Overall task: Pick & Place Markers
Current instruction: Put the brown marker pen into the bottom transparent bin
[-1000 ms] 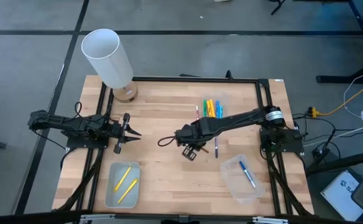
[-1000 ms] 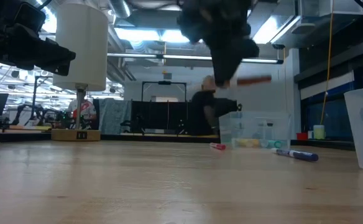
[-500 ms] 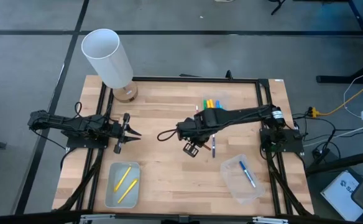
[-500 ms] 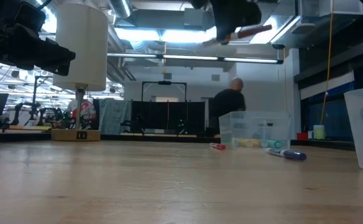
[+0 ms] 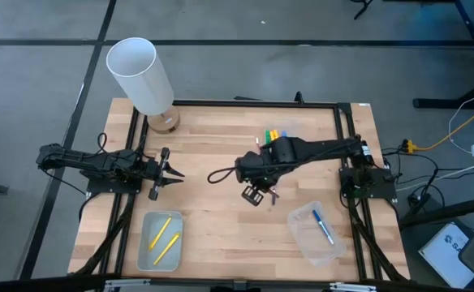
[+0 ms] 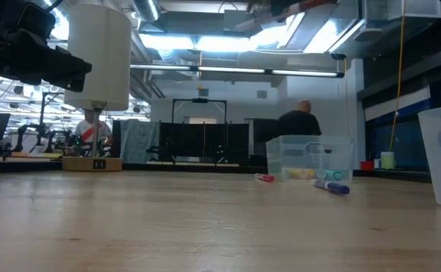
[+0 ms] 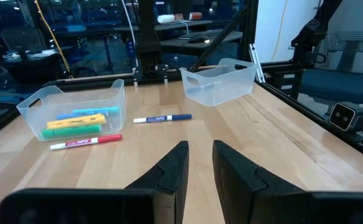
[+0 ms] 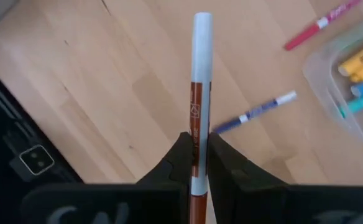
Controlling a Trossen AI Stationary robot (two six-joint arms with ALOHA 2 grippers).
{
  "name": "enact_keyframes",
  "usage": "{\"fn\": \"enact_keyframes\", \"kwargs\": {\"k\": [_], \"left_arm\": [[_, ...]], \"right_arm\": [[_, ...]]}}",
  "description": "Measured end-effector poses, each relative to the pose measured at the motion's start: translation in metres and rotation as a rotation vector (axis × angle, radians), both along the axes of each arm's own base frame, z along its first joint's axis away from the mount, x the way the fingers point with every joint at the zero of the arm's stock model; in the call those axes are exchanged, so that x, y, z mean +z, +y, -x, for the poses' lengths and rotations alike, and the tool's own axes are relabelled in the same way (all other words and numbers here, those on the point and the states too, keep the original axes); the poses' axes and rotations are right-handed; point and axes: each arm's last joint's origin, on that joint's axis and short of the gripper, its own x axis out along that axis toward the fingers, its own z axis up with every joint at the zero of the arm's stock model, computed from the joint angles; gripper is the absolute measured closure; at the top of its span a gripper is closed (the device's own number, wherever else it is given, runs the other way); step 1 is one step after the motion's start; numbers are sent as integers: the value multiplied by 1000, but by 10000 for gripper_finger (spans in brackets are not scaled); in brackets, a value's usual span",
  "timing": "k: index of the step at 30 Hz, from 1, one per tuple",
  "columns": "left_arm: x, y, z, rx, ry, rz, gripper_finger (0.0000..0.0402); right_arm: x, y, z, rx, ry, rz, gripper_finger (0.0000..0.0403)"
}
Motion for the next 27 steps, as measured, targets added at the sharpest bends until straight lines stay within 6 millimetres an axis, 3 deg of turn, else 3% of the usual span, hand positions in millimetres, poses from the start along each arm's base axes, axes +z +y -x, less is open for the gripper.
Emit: {"fn": "enact_keyframes", "kwargs": {"k": [16,27], "left_arm": [[0,0,0,0,0,0,332],[0,0,0,0,0,0,333]], "right_arm": [[-2,57,15,27,39,-97,373],[-3,99,33,11,16,-46,373]]}}
